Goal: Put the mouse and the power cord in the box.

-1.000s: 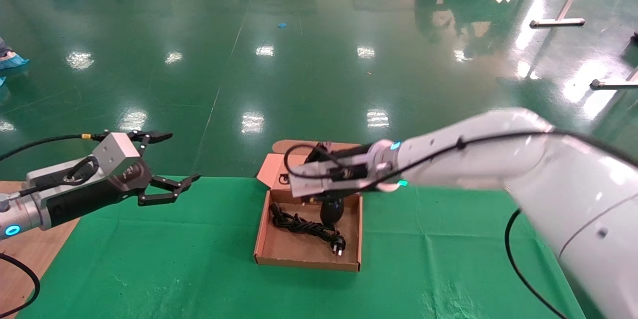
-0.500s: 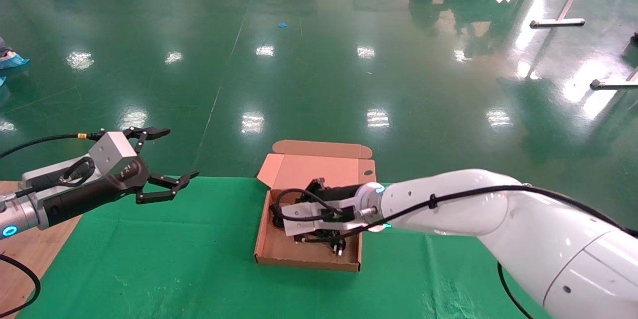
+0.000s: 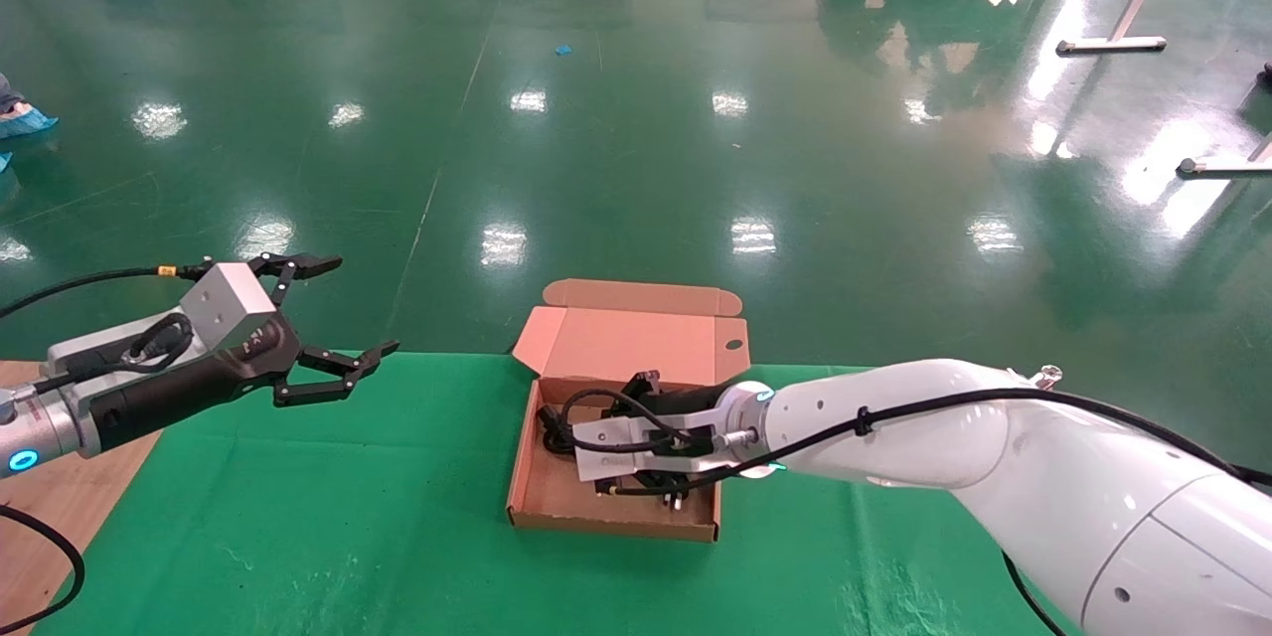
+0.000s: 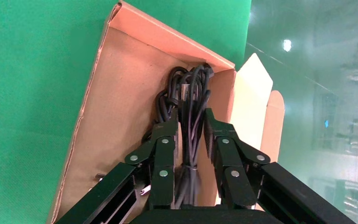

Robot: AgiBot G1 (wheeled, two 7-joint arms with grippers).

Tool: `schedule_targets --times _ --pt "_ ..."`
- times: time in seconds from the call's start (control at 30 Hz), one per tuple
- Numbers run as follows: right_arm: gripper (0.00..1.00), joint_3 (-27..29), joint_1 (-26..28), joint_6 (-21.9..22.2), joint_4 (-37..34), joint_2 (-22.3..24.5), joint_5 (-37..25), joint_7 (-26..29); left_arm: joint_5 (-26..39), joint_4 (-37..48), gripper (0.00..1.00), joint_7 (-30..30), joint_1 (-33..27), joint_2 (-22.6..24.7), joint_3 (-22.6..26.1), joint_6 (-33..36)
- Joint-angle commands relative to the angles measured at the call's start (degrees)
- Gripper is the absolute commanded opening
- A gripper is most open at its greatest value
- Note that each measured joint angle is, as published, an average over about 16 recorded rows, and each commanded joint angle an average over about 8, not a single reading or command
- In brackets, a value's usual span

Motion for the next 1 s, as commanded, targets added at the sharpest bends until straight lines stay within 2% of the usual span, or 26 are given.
schedule_targets --times 0.03,0.53,1.0 --pt "1.00 0.1 0.0 -0.1 0.0 0.0 -0.1 -0.1 0.0 0.0 1.00 0.0 0.0 0.0 0.0 0.0" --pt "1.00 2.1 -0.4 -1.7 0.8 1.1 0.4 0.3 -0.2 -2.1 1.00 -1.7 0.7 -0.4 -0.4 0.3" --pt "1.00 15.3 -7.1 -12.8 9.2 10.7 8.9 6.1 -2.1 -18.3 1.00 -15.1 6.7 -4.4 -4.2 3.8"
